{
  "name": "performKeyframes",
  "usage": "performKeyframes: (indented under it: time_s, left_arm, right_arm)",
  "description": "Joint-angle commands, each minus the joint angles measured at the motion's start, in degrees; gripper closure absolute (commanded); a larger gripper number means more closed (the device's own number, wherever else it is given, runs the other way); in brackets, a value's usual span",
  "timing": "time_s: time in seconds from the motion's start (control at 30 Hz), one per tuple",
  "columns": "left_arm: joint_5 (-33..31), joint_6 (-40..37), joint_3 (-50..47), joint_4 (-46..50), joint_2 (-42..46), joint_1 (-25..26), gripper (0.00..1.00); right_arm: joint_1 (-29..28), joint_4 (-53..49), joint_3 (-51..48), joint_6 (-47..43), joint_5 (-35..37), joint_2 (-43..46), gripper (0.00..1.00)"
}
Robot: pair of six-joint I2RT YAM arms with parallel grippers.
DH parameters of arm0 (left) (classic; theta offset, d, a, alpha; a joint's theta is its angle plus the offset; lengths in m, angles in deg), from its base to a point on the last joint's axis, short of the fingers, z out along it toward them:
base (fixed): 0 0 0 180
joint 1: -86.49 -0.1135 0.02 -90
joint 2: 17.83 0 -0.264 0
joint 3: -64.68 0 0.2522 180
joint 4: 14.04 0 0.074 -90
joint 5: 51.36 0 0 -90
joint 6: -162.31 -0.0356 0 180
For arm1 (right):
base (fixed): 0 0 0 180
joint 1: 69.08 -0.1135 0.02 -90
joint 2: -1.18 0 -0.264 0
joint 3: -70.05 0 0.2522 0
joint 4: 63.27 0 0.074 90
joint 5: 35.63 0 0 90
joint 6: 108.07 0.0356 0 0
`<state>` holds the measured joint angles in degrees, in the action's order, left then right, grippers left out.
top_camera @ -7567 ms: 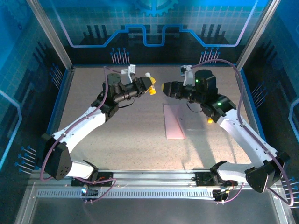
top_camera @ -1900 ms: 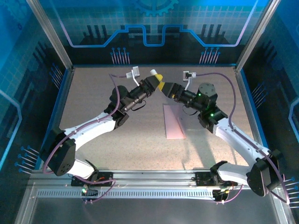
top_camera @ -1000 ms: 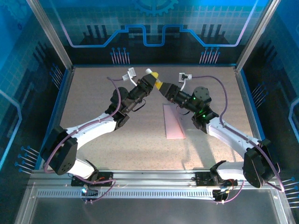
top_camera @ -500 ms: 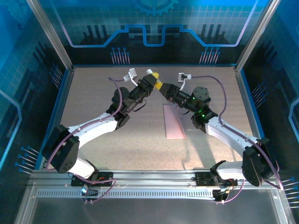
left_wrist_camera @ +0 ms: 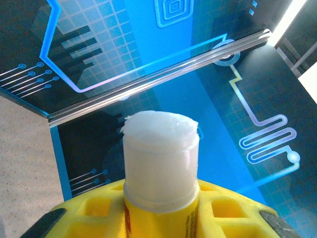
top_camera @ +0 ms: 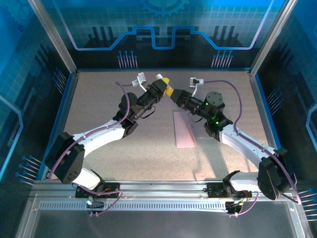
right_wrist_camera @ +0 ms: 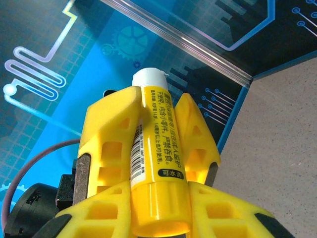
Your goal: Place the letter into the envelope and seal it
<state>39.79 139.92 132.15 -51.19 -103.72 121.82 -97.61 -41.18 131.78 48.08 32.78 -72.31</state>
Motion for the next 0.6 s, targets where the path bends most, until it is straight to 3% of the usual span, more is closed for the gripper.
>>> performKeyframes:
  time_s: [0.0,0.13,0.23,0.4,0.57]
  left_arm:
    - [1.91,-0.10,-0.18,-1.07,-0.42,0.01,0.87]
    - [2.54,-0.11,-0.35,-1.11,-0.34,-0.25,0.80]
    - [2.81,-0.12,-0.61,-1.38,-0.23,-0.59,0.61]
    - [3.29,-1.04,-0.80,-1.13,0.56,-1.69,0.39]
    - [4.21,-2.71,-0.95,0.90,2.29,-3.52,0.32]
  right_arm:
    - [1.57,0.95,0.70,-1.26,0.89,2.17,0.75]
    - [1.77,-0.18,0.36,-1.96,1.18,3.11,0.77]
    - [1.91,-2.10,0.20,-3.01,1.70,4.42,0.79]
    - [2.34,-8.63,0.60,-5.83,3.16,7.42,0.80]
    - [2.87,-18.75,2.05,-9.26,4.67,10.08,0.81]
